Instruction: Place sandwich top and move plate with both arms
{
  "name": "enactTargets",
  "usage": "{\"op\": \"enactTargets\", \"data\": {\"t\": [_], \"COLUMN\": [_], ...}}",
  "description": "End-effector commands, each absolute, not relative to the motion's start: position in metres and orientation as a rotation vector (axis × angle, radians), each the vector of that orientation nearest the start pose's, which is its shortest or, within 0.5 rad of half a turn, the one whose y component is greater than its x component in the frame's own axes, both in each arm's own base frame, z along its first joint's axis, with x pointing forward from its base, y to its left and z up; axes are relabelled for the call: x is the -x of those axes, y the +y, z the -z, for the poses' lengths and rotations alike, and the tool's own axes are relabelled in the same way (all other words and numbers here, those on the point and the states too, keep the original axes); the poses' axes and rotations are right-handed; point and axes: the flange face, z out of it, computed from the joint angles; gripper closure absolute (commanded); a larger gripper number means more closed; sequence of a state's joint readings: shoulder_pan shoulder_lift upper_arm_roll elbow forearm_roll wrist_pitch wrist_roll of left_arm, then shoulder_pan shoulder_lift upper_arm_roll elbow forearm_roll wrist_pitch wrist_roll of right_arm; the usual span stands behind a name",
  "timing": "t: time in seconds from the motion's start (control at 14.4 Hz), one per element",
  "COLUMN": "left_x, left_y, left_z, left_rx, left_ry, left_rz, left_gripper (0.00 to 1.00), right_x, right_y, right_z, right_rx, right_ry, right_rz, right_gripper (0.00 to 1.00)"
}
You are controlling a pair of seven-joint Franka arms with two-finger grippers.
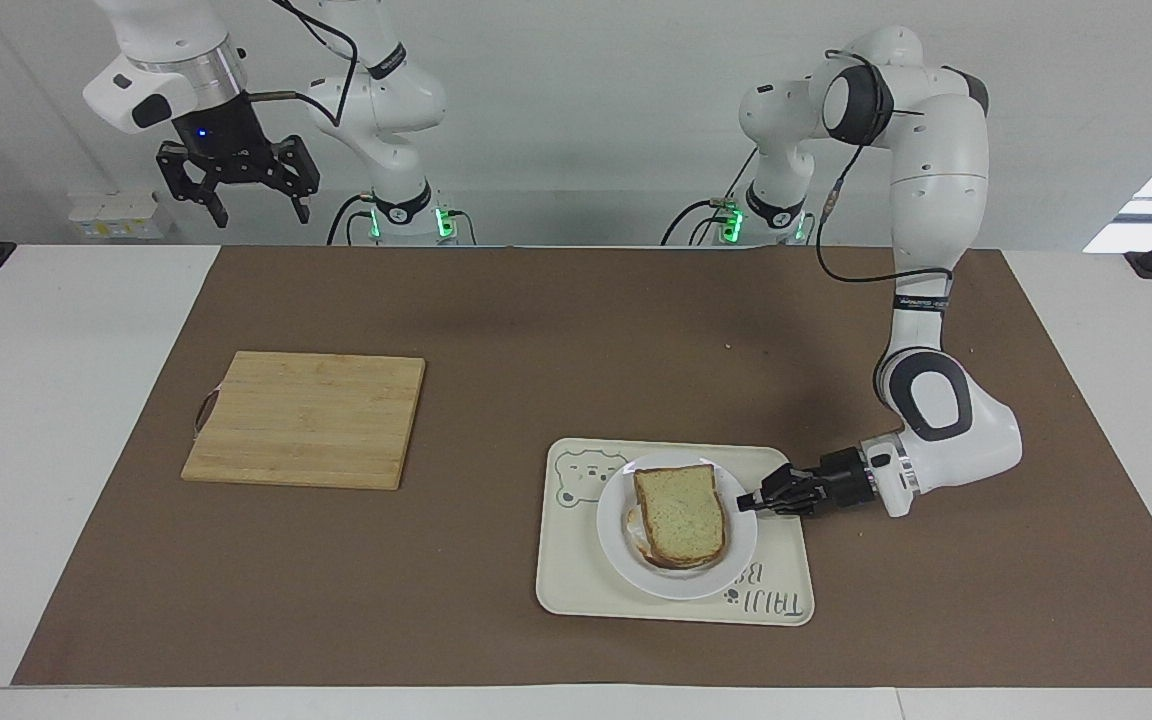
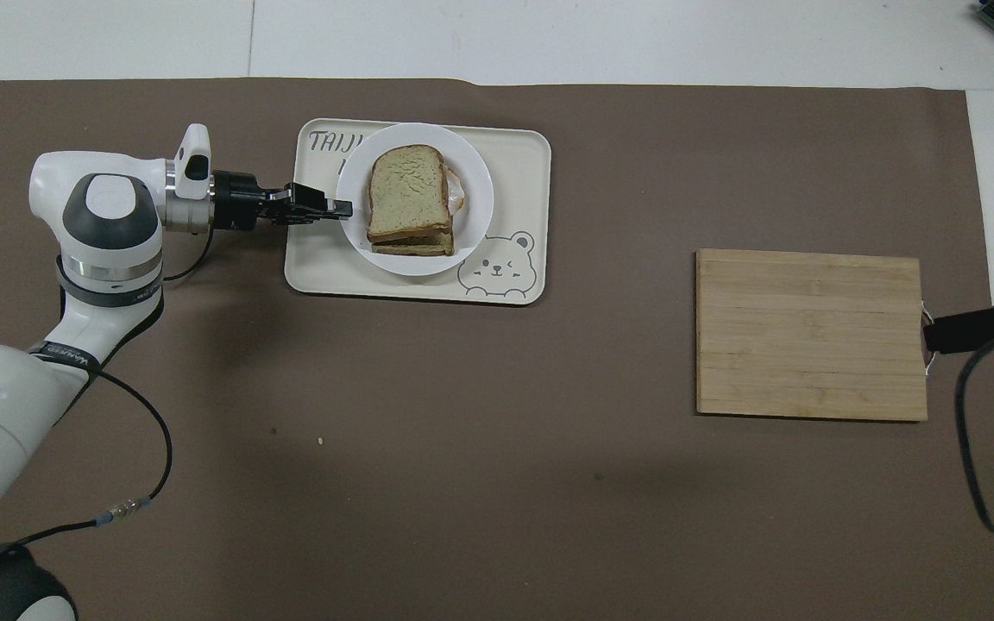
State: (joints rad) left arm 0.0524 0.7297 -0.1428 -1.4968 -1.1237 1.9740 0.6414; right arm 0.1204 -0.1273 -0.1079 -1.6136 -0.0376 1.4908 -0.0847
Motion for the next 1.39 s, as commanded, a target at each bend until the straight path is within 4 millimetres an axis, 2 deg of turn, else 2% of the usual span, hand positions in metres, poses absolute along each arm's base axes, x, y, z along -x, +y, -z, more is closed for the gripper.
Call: {"op": "enactTargets", "data": {"t": [0.0, 0.28, 0.35, 0.48, 0.62, 0.76, 0.9, 1.18, 1.32], "left_x": [-0.705, -0.703, -0.704, -0.701, -0.693, -0.684, -0.673, -0.648, -0.633], "left_y": [-0.104, -0.112, -0.109, -0.11, -0.122, -0.117, -0.119, -0.106, -0.105], "left_z": [-0.271, -0.289, -0.303, -0.334, -0.371, -0.412, -0.448, -0.538, -0.563], "left_rx": [-2.085, -2.113, -2.16, -2.31, -2.495, -2.72, -2.861, -3.022, -3.036], "left_ry": [-0.081, -0.13, -0.138, -0.156, -0.225, -0.294, -0.4, -0.539, -0.553], "left_rz": [-0.105, -0.122, -0.133, -0.113, -0.086, -0.098, -0.123, -0.266, -0.246], "left_gripper": [0.56, 0.25, 0.21, 0.02, 0.0, 0.0, 0.0, 0.0, 0.0], "right_x": [-0.5, -0.5, -0.5, -0.5, -0.5, -0.5, -0.5, -0.5, -0.503], "right_y": [-0.003, -0.003, -0.003, -0.003, -0.003, -0.003, -0.003, 0.002, 0.0], "right_z": [-0.666, -0.665, -0.665, -0.666, -0.665, -0.665, -0.665, -0.665, -0.665], "right_rx": [3.164, 3.164, 3.164, 3.164, 3.164, 3.164, 3.164, 3.162, 3.139], "right_ry": [-0.133, -0.133, -0.133, -0.133, -0.133, -0.133, -0.133, -0.167, -0.142], "right_rz": [0.01, 0.005, 0.005, 0.01, 0.007, 0.007, 0.005, 0.017, 0.04], "right_gripper": [0.0, 0.0, 0.0, 0.0, 0.0, 0.0, 0.0, 0.0, 0.0]}}
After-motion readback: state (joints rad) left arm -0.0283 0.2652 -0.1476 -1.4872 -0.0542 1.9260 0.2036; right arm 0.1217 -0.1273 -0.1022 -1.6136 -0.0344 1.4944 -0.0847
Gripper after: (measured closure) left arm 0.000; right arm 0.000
